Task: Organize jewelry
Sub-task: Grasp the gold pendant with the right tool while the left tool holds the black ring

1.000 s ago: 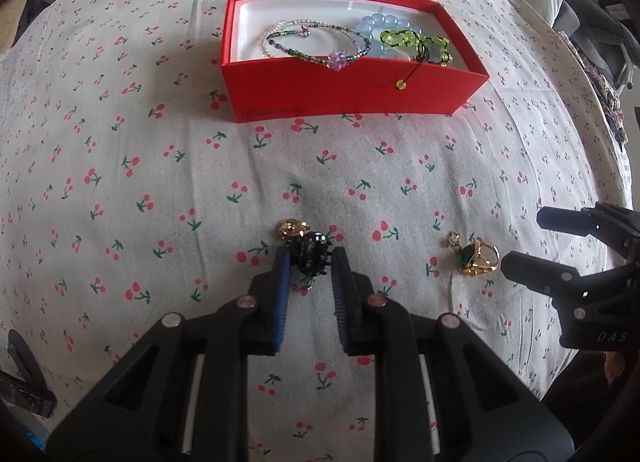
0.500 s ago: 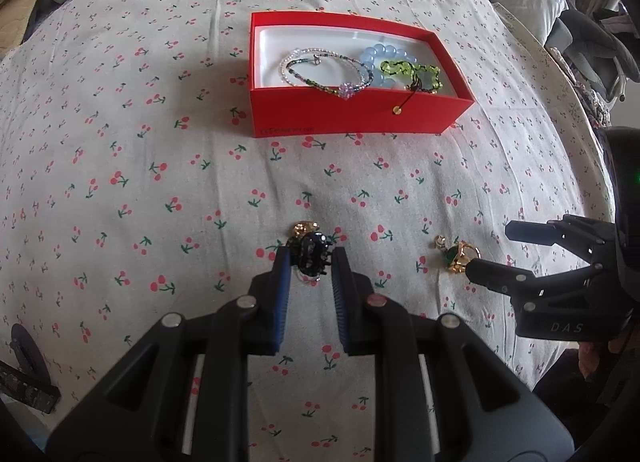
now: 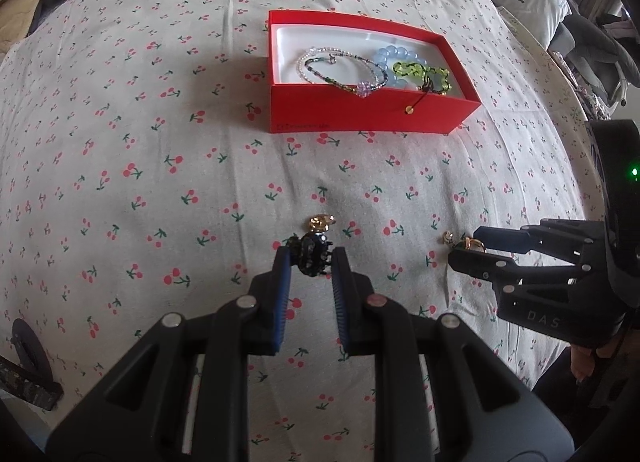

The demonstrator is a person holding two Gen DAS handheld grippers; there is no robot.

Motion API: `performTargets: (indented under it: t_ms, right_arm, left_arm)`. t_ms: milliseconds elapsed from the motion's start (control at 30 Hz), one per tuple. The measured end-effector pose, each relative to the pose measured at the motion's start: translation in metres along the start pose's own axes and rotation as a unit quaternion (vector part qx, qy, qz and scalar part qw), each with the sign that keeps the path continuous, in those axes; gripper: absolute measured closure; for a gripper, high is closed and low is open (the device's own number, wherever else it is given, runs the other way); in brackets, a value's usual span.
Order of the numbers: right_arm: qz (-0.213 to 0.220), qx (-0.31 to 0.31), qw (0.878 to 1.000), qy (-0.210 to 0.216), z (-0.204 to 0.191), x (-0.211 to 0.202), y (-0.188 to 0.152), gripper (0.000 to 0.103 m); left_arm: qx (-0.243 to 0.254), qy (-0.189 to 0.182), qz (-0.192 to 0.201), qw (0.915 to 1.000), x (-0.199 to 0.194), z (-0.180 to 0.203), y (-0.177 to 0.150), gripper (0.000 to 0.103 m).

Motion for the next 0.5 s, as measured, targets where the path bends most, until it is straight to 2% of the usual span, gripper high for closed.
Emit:
performTargets:
  t_ms: [267, 500]
  right_arm:
    - [-0.003, -0.016, 1.000, -0.012, -0.011, 0.008, 0.007, 0.081]
    - [0.005, -0.026, 1.000, -0.014, -0.021, 0.010, 0.015, 0.082]
  left_arm:
    - [-0.001, 0.000, 0.000, 1.0000, -0.001, -0.001, 0.000, 0.081]
    - [-0.002, -0.001, 0.002, 1.0000, -0.002, -0.001, 0.001, 0.081]
Point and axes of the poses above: each gripper's, at about its wrist camera, not at the fingertips, and x roughly the way its jaws point, z to its right, y to its top, the point moved 4 cm from there along x, roughly the way its jaws point, and after that the axes turned 15 degrees about -x, right-handed, at the moved point
